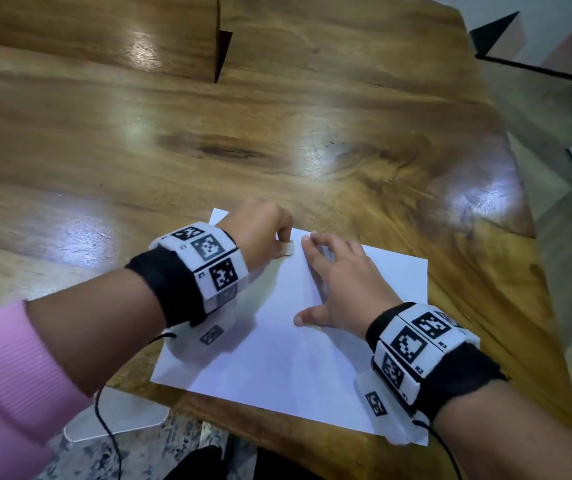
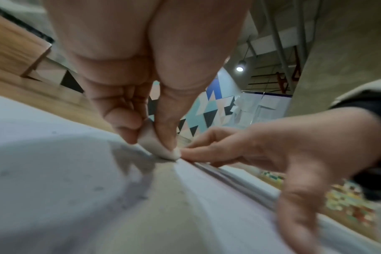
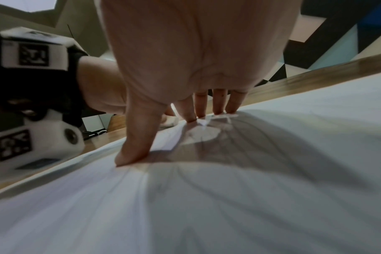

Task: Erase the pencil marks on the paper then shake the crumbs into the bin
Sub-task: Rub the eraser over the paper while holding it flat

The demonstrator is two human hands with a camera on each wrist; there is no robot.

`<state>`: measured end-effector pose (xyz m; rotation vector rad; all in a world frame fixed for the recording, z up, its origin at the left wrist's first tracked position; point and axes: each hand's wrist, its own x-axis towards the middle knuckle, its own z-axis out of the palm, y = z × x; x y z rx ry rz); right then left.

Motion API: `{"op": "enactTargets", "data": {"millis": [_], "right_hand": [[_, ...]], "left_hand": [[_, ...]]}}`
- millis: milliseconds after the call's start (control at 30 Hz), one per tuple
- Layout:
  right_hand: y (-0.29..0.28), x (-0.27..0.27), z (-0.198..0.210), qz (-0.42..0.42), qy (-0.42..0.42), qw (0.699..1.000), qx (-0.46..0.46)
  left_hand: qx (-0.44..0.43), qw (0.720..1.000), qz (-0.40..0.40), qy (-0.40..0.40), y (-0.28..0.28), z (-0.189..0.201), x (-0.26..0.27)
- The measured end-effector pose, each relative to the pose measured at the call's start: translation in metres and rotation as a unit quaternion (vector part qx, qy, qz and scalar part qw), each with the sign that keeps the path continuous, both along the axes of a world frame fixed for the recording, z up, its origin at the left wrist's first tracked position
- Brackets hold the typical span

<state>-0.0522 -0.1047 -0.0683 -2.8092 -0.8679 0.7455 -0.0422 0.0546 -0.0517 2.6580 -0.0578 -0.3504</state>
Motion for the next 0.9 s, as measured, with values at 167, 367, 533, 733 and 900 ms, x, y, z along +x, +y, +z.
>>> {"op": "enactTargets", "data": {"millis": [167,367,533,733,900], "right_hand": [[0.002,-0.004,0.0,0.004,-0.013,1.0,-0.018],[0.008,-0.008,0.003,-0.004,-0.022,0.999,-0.037],[0.009,-0.01,0.002,-0.002,-0.026,0.998,-0.051],[0.011,-0.011,0.003,-0.005,-0.025,0.998,-0.059],[0.011,-0.012,0.004,-0.005,-0.026,0.998,-0.059]], "left_hand": [[-0.038,0.985,-0.133,0.102,0.012,-0.01,-0.046],[-0.039,0.999,0.004,-0.016,0.015,-0.012,-0.024],[-0.055,0.986,-0.138,0.076,0.017,-0.012,-0.06],[-0.038,0.999,-0.024,-0.003,0.022,-0.01,-0.036],[-0.066,0.986,-0.136,0.071,0.018,-0.015,-0.075]]}}
